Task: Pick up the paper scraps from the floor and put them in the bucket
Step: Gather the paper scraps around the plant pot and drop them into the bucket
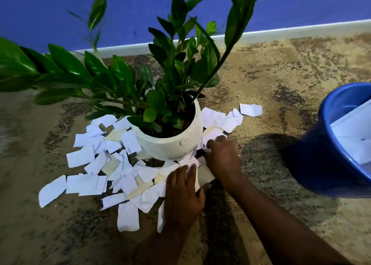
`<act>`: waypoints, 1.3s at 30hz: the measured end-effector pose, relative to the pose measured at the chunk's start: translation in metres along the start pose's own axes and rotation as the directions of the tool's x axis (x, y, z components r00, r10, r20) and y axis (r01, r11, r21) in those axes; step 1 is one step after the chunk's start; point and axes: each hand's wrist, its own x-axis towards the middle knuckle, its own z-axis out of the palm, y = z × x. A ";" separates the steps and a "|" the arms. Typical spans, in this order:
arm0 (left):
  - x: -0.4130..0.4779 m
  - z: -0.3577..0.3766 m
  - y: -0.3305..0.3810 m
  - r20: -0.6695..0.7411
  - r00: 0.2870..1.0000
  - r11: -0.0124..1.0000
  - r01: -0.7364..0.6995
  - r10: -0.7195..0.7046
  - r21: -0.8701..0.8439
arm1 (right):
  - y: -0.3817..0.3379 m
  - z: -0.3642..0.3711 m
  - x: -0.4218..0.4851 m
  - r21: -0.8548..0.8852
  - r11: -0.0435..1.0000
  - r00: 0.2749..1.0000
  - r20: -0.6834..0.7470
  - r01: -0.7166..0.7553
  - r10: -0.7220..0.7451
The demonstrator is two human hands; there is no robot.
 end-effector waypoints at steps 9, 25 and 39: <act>-0.001 -0.010 0.007 -0.031 0.999 0.997 0.016 -0.018 -0.079 | 0.020 -0.049 -0.024 0.335 0.925 0.964 -0.134 -0.176 0.232; 0.037 -0.142 0.127 0.139 0.920 0.753 0.382 -0.367 -0.536 | 0.007 -0.229 -0.105 0.573 0.797 0.861 -0.291 -0.191 0.416; 0.103 -0.200 0.298 0.353 0.935 0.733 0.215 0.036 -0.645 | 0.089 -0.308 -0.110 0.585 0.689 0.708 -0.258 -0.428 0.658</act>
